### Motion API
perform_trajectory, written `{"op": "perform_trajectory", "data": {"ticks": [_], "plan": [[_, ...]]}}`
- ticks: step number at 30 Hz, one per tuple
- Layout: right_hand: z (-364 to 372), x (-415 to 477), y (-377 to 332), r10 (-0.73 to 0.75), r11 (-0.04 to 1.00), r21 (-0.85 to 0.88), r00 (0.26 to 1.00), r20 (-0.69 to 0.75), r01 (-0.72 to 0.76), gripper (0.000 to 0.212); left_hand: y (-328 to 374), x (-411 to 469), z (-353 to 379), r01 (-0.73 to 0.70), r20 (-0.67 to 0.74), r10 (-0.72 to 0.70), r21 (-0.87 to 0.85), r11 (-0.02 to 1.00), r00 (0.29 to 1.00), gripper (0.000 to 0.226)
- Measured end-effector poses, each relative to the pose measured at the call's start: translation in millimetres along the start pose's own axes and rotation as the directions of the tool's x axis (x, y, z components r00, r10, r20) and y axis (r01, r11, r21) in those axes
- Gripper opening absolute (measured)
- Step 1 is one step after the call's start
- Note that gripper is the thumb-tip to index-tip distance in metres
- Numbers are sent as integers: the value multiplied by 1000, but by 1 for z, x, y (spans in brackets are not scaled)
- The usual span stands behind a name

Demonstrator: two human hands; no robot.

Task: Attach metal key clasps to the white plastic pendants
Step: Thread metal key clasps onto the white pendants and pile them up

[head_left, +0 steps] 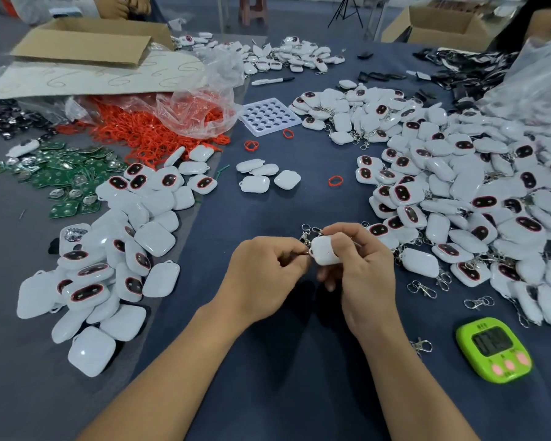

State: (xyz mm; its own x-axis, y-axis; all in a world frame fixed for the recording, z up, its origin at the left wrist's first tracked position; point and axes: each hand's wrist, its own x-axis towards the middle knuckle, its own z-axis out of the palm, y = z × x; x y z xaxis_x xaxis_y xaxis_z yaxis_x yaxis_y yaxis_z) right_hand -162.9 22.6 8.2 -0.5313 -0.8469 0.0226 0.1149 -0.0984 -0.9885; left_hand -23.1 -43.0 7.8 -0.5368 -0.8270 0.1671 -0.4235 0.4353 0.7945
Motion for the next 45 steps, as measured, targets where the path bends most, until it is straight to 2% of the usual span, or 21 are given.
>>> {"op": "perform_trajectory", "data": {"ticks": [4, 8, 10, 14, 17, 20, 23, 25, 28, 30, 33, 34, 35, 36, 37, 38, 39, 40, 42, 43, 45], "plan": [[-3, 2, -4, 47, 995, 87, 998, 52, -51, 41, 1, 3, -5, 41, 156, -9, -203, 978, 988, 18], [-3, 1, -4, 38, 997, 68, 997, 67, -43, 36, 0, 1, -4, 52, 117, -28, -211, 976, 993, 21], [-2, -1, -4, 18, 999, 45, 998, 63, -21, 28, 0, -3, -1, -4, 41, 8, -113, 994, 999, 25], [0, -2, -1, 11, 999, -36, 998, 66, -9, 16, -4, -5, 7, -56, -91, 91, 332, 942, 992, 33], [1, -2, 1, 7, 996, -87, 997, 79, 0, 12, -5, -6, 10, -36, -143, 100, 395, 918, 985, 31], [0, -2, 3, 15, 992, -127, 998, 66, -6, 9, -3, -6, 12, 10, -231, 87, 389, 921, 969, 22], [0, -3, 4, 41, 981, -193, 995, 94, -22, 18, -5, -1, 9, 100, -272, -15, 303, 948, 962, 15], [2, -3, 4, 55, 952, -304, 989, 134, -11, 20, -7, 2, 5, 167, -285, -102, 216, 962, 953, 10], [4, -3, 2, 56, 892, -450, 983, 173, 28, 17, -9, 5, 3, 239, -301, -192, 128, 963, 934, 14], [5, 1, -2, 146, 896, -440, 977, 157, -63, 13, -8, 6, 3, 264, -288, -223, 111, 958, 931, 20], [1, 15, -15, 302, 940, -214, 941, 156, -266, 12, -11, 10, 1, 277, -272, -235, 130, 952, 933, 25], [-4, 20, -23, 310, 950, -32, 938, 153, -309, 15, -12, 12, -1, 278, -266, -235, 135, 951, 935, 26], [-11, 26, -30, 286, 910, 264, 945, 155, -319, 13, -13, 14, -2, 277, -262, -235, 137, 951, 936, 27], [-21, 32, -38, 251, 748, 591, 953, 171, -303, 10, -14, 16, -4, 273, -261, -231, 139, 952, 937, 29], [-32, 37, -41, 197, 543, 801, 966, 169, -251, 20, -15, 19, -4, 267, -263, -223, 142, 953, 939, 30], [-40, 40, -42, 144, 439, 873, 976, 163, -211, 33, -17, 22, -5, 259, -272, -213, 147, 955, 938, 33], [-42, 41, -41, 127, 478, 856, 980, 154, -197, 37, -18, 24, -5, 250, -289, -198, 156, 956, 937, 36], [-39, 41, -36, 138, 618, 763, 981, 134, -191, 33, -20, 28, -5, 240, -310, -179, 169, 956, 934, 39], [-26, 37, -20, 135, 898, 416, 990, 51, -144, 29, -27, 35, -6, 223, -346, -139, 215, 951, 928, 47], [-21, 33, -13, 97, 968, 233, 995, 10, -97, 30, -30, 40, -7, 215, -355, -120, 239, 947, 927, 50], [-13, 27, -3, -21, 996, -82, 1000, -4, 20, 28, -35, 51, -9, 190, -351, -88, 268, 944, 932, 57]]}}
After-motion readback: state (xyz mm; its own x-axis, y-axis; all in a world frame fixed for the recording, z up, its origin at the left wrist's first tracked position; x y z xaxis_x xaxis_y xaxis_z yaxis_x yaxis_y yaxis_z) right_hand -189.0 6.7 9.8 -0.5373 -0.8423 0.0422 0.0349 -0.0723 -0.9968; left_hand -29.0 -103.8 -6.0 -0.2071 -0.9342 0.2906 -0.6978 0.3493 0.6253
